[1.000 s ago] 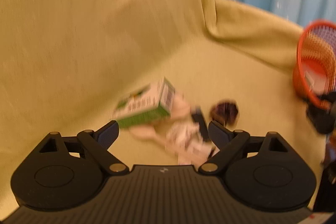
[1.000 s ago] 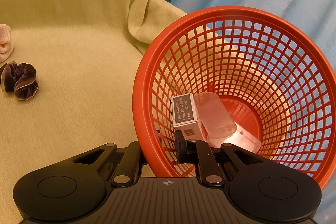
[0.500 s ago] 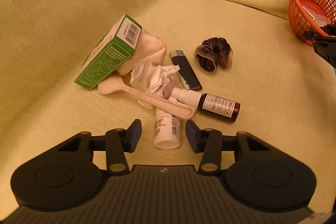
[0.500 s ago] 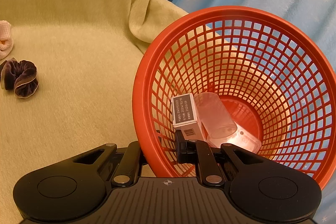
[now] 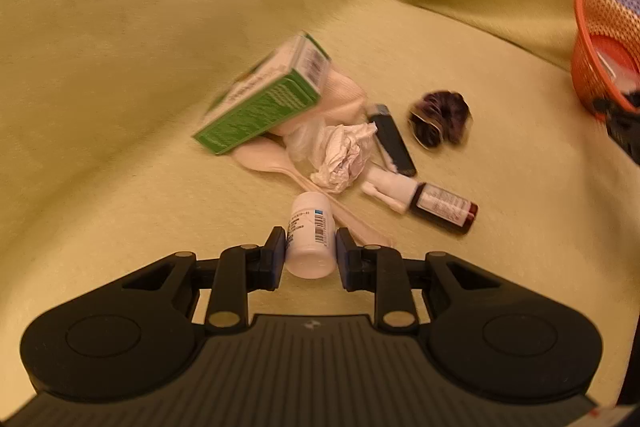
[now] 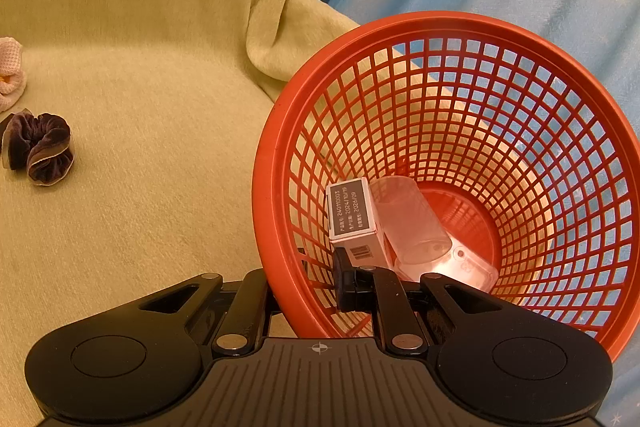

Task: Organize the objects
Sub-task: 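Move the open left tool back toward the remaining items, then grasp the white pill bottle with the left tool and carry it to the basket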

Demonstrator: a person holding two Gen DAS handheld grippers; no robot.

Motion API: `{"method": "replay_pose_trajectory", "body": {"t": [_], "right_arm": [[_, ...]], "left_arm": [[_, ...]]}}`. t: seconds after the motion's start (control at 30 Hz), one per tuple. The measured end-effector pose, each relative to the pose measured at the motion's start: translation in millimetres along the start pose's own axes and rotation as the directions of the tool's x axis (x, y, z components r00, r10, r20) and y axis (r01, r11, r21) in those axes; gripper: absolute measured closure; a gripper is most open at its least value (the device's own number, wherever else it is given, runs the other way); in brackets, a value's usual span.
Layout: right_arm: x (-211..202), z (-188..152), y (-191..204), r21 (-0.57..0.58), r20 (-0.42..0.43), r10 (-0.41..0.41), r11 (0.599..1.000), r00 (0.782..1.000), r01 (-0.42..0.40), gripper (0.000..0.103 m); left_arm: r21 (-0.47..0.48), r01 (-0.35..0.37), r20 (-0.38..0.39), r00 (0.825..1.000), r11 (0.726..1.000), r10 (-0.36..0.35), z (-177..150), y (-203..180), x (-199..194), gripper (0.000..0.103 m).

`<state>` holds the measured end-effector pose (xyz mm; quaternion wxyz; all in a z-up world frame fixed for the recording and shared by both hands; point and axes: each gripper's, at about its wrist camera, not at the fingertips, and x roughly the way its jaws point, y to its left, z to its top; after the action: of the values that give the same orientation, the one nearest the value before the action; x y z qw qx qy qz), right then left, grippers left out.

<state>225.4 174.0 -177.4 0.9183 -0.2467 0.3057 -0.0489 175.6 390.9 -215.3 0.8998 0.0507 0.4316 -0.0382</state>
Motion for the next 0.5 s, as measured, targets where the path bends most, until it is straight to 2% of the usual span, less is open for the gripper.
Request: {"method": "replay_pose_trajectory", "body": {"t": [0.13, 0.5], "right_arm": [[-0.1, -0.2, 0.0, -0.001, 0.000, 0.000, 1.000, 1.000, 0.000, 0.093], [-0.9, -0.9, -0.4, 0.004, 0.001, 0.002, 1.000, 1.000, -0.002, 0.093]], "left_arm": [[-0.050, 0.015, 0.031, 0.999, 0.999, -0.014, 6.4, 4.6, -12.1, 0.081], [-0.068, 0.081, 0.109, 0.991, 0.994, -0.074, 37.1, -21.6, -26.8, 0.081]]}}
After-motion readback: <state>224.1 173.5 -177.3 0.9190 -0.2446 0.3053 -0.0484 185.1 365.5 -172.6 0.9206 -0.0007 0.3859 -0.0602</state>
